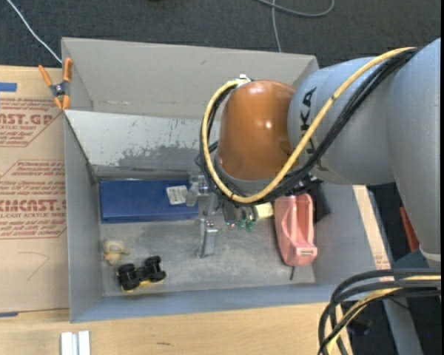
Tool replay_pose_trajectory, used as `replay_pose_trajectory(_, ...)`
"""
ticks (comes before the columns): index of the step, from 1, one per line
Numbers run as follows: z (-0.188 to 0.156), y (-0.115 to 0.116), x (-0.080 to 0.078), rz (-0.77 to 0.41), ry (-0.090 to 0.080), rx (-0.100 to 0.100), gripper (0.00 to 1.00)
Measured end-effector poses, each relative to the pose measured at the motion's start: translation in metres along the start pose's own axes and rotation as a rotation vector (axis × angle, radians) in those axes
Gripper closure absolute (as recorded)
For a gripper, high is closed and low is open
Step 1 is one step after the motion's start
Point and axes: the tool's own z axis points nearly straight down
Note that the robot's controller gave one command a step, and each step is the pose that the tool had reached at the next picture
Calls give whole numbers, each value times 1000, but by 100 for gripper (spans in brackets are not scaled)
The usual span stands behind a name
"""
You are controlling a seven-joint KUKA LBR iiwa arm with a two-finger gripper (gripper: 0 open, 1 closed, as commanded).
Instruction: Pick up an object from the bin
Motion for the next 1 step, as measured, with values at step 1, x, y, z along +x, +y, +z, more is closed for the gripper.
replay_pose_trajectory(1,-4,0,-2,2,-8,-1,0)
